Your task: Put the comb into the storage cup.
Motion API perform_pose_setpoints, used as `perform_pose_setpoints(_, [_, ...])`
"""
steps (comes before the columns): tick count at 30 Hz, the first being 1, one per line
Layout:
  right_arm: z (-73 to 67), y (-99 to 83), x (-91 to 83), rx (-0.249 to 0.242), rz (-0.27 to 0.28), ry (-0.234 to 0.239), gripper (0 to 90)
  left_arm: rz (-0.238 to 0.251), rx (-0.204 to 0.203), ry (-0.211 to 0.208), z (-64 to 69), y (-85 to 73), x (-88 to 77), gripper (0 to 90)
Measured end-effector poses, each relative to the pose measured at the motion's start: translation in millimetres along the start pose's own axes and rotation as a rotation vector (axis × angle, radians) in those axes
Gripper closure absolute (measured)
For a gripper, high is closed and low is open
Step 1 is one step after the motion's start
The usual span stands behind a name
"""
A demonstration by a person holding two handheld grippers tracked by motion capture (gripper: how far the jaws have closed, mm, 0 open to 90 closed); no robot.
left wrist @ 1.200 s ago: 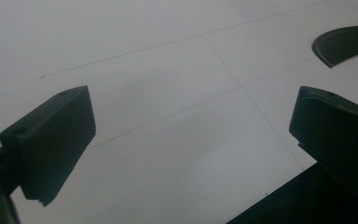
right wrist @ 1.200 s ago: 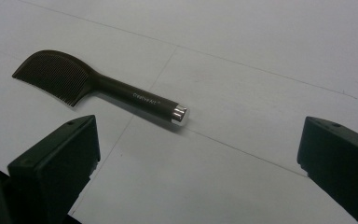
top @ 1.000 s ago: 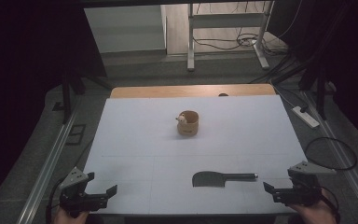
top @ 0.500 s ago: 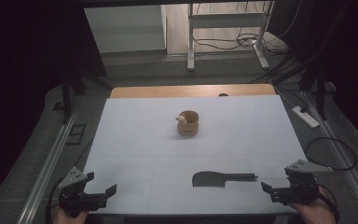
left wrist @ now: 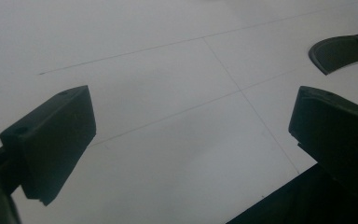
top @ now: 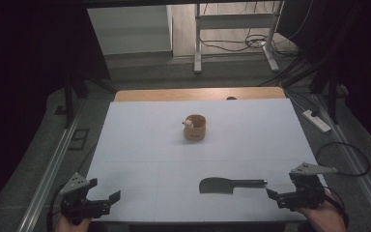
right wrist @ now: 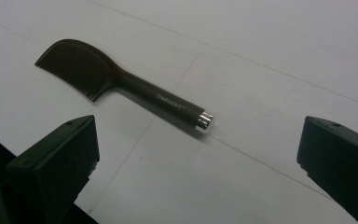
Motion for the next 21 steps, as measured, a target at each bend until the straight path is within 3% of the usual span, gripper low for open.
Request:
perform_pose_setpoints(4, [-2.8, 2.7, 3.7, -0.034, -0.021, 0.029, 0.0, 0.0, -0.005, -0.001, -0.3, 0.0, 0.0, 1.3])
perform_pose_setpoints(8, [-4.7, 4.8, 5.1, -0.018, -0.023, 0.067, 0.0, 0.001, -0.006, -0.002, -0.4, -0.1, 0.0, 1.3])
perform_pose_setpoints(13, [-7.4, 7.6, 10.3, -0.045, -0.015, 0.033, 0.0, 0.0, -0.008, -0.003, -0.7, 0.0, 0.2, 1.3])
perform_pose_setpoints(15, [-9.0, 9.1, 13.3, -0.077, -0.01, 0.02, 0.0, 0.0, -0.008, -0.004, -0.8, 0.0, 0.2, 1.3])
perform_pose_setpoints(18, [-14.7, 11.6, 16.6, -0.145, -0.023, 0.051, 0.0, -0.001, -0.01, -0.004, -0.7, 0.0, 0.4, 1.4])
perform_pose_setpoints(21, [-19.7, 14.6, 20.0, -0.16, -0.022, 0.066, 0.0, -0.003, -0.009, -0.004, -0.7, 0.0, 0.4, 1.4])
Point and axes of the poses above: each handheld gripper's, and its own axes: x roughly forward along the jaws, y roughly out of its top, z roughly to its right, the point moved 3 cm from there along x, roughly forward along the jaws, and after that the axes turned 3 degrees about x, right-handed, at the moved point
